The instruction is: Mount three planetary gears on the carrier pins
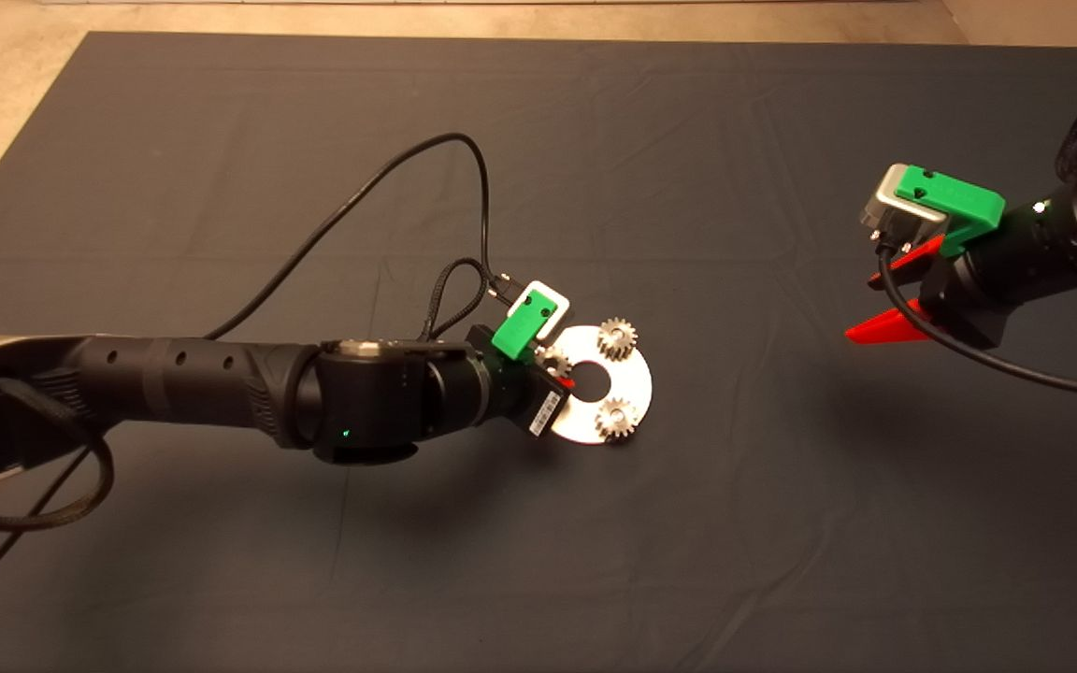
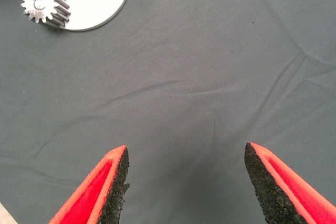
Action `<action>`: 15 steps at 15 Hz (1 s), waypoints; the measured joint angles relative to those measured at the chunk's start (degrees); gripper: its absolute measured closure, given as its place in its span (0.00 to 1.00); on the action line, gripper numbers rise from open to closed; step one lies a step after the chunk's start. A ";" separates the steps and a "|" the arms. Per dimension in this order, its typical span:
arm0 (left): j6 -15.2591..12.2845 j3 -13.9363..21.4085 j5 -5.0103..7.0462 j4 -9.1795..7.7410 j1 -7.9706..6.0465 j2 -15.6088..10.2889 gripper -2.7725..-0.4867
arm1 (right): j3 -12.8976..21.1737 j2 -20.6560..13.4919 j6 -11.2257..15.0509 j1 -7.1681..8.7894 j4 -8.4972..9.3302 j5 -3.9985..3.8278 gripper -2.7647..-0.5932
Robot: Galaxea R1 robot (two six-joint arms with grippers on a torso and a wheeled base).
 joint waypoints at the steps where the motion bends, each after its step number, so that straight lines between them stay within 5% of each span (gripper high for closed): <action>1: 0.00 -0.05 0.00 0.00 0.00 0.00 0.93 | 0.00 0.00 0.00 0.00 0.00 0.00 0.53; 15: 0.48 -0.94 -0.46 0.41 0.05 -0.13 0.93 | 0.00 0.00 0.00 0.00 0.00 0.01 0.53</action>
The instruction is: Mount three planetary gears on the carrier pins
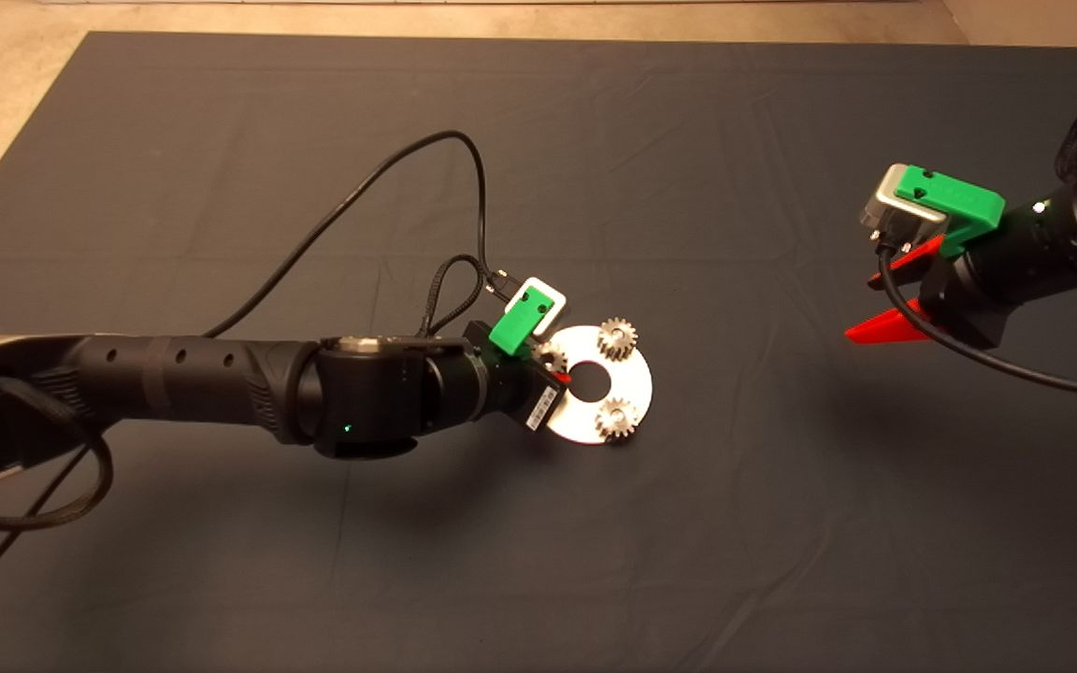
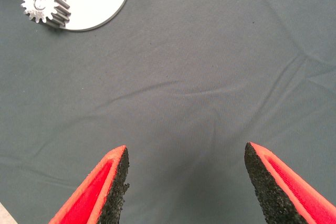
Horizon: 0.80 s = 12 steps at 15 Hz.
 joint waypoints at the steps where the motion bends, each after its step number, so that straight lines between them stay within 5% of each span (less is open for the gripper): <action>1: 0.01 0.00 -0.04 0.07 0.20 -0.01 0.93 | 0.00 0.00 0.00 0.00 0.00 0.00 0.53; 12: 0.05 0.00 -0.22 0.30 0.69 -0.01 0.93 | 0.22 0.00 0.00 0.00 0.00 -0.01 0.53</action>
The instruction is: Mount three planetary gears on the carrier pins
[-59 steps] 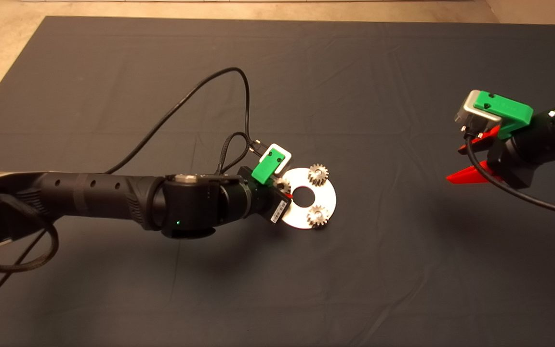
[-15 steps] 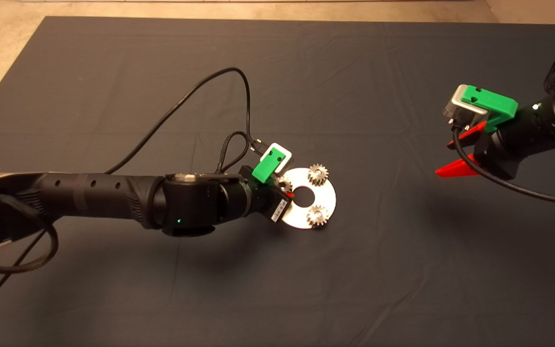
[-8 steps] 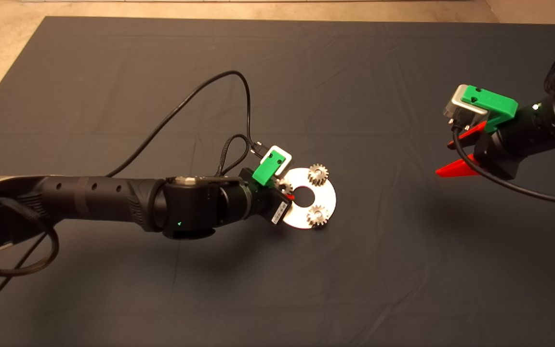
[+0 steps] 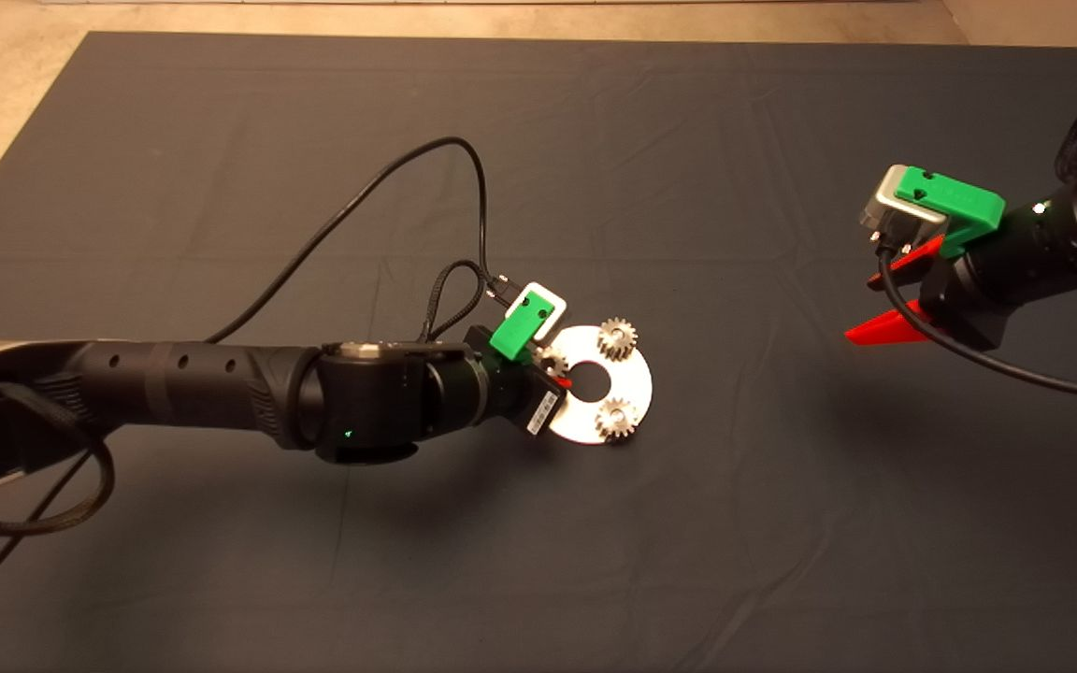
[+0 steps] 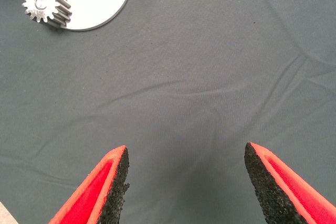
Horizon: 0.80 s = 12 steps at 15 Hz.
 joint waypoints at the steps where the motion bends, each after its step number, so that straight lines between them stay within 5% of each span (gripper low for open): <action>1: 0.00 0.00 -0.12 0.66 0.29 0.00 0.93 | 0.07 0.00 -0.02 0.01 0.00 0.00 0.53; 12: 1.66 -0.62 -1.33 1.78 0.60 -0.16 0.93 | 0.07 0.00 -0.05 0.00 0.00 0.01 0.53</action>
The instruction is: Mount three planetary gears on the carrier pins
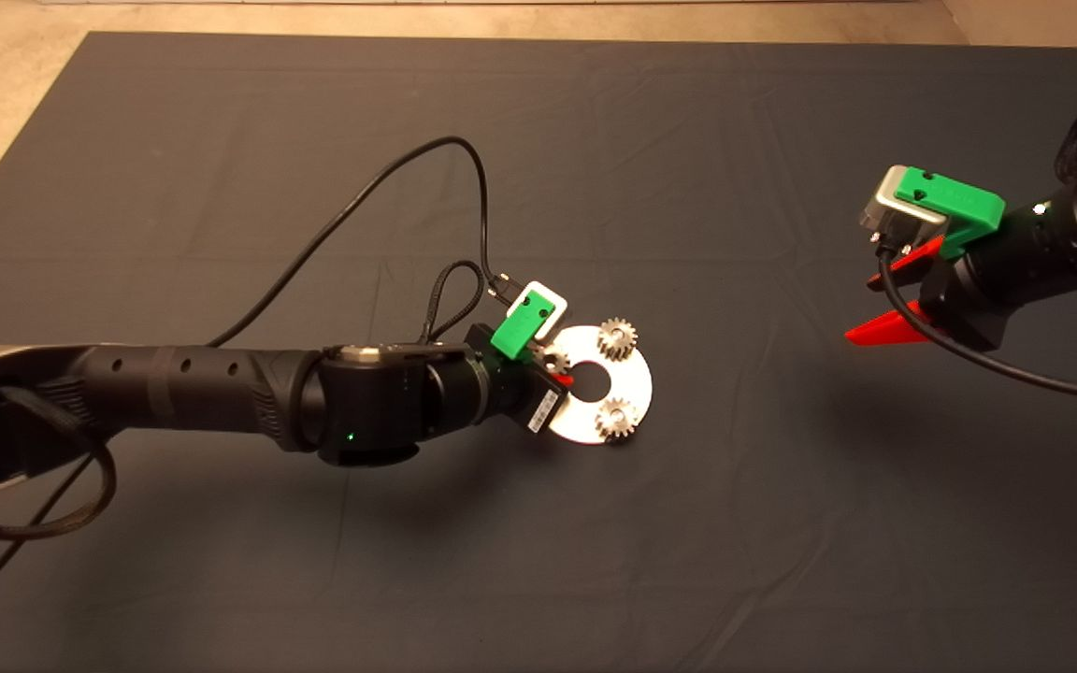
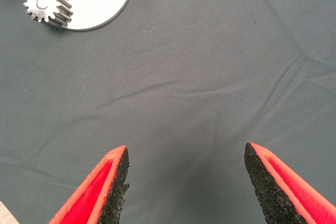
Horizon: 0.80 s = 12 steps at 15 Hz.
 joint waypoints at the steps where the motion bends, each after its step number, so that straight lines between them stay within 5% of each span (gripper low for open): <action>1: 0.13 0.00 -0.45 0.30 0.26 -0.17 0.93 | 0.00 -0.01 -0.03 0.00 0.00 -0.04 0.53; 12: 0.22 0.00 -1.40 0.76 0.45 -0.99 0.93 | 0.13 0.00 -0.06 0.02 0.00 0.00 0.53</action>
